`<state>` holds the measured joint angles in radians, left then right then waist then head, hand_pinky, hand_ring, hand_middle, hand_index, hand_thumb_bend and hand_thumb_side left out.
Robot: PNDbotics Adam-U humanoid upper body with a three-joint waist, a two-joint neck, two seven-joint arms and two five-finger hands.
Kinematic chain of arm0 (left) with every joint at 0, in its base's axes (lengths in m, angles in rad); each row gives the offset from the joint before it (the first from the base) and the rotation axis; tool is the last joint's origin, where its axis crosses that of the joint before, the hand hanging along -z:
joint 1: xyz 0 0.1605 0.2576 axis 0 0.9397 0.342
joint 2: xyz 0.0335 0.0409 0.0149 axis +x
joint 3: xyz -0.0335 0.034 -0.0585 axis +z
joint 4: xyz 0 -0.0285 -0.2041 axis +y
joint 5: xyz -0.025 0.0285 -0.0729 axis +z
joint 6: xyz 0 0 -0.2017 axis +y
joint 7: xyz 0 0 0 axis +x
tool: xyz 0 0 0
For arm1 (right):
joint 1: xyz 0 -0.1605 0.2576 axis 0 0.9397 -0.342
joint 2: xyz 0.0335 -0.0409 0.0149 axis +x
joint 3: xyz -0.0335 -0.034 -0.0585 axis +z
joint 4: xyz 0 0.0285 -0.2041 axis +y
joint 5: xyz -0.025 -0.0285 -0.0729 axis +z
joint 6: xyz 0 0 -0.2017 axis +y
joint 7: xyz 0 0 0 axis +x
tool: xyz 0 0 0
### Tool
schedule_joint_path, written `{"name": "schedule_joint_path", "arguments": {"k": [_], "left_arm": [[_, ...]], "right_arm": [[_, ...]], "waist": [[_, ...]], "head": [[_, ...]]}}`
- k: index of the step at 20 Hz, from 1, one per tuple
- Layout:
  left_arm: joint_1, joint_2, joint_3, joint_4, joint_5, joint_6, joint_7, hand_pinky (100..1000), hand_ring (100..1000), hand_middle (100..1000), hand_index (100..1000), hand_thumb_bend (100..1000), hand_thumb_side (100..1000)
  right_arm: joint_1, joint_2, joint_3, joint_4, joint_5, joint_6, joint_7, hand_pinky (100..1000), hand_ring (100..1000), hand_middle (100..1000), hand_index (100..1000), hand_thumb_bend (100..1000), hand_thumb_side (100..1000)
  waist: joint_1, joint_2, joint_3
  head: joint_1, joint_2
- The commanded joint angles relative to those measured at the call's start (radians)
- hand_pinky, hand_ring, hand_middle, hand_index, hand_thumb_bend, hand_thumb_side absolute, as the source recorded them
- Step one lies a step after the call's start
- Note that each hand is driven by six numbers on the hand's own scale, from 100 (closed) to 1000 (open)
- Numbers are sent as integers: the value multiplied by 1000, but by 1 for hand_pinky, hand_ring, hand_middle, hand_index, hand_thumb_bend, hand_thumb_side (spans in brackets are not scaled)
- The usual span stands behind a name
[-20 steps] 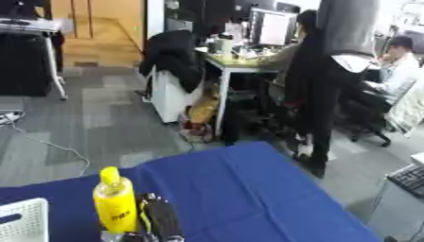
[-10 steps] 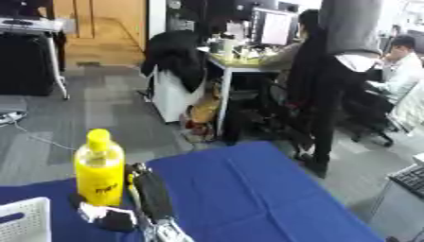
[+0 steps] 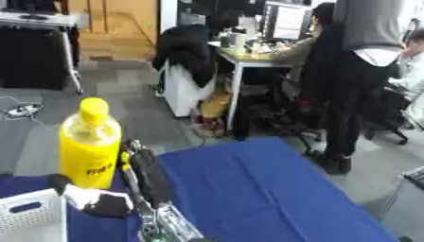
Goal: Pick up objects on the table and place them in the box.
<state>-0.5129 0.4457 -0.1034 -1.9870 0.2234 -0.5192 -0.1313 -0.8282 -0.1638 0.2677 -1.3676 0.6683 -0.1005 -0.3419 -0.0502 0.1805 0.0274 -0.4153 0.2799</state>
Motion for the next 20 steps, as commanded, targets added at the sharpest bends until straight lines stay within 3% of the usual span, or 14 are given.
{"name": "schedule_joint_path", "arguments": {"k": [1, 2, 7, 10, 16, 20], "left_arm": [[-28, 12, 23, -13, -47, -4, 19, 707, 630, 855, 873, 258, 878], [-33, 9, 26, -13, -69, -3, 31, 709, 632, 854, 872, 263, 872], [-50, -1, 41, -13, -212, 56, 96, 718, 638, 860, 876, 254, 884], [-62, -9, 40, -13, -285, 103, 122, 722, 639, 869, 882, 247, 899], [-96, -28, 28, -13, -345, 146, 127, 719, 636, 868, 878, 249, 897], [-124, -40, 23, -13, -347, 158, 122, 718, 634, 871, 878, 249, 902]], "right_arm": [[-25, 0, 20, -24, -43, -24, 32, 100, 100, 100, 283, 100, 808], [-24, 3, 24, -24, -62, -31, 39, 100, 100, 100, 286, 100, 810], [-21, 23, 44, -28, -134, -68, 64, 100, 100, 100, 288, 100, 814], [-24, 32, 55, -21, -152, -90, 81, 100, 100, 100, 286, 100, 820], [-29, 45, 63, 2, -160, -114, 95, 100, 100, 100, 286, 100, 828], [-43, 36, 58, 15, -159, -126, 106, 100, 100, 100, 284, 100, 831]], "waist": [[0, -12, 7], [-1, -11, 9], [-8, -9, 20], [-10, -6, 28], [-20, 10, 55], [-34, 26, 81]], "head": [[27, 12], [45, 24], [161, 148], [190, 182], [187, 175], [152, 130]]}}
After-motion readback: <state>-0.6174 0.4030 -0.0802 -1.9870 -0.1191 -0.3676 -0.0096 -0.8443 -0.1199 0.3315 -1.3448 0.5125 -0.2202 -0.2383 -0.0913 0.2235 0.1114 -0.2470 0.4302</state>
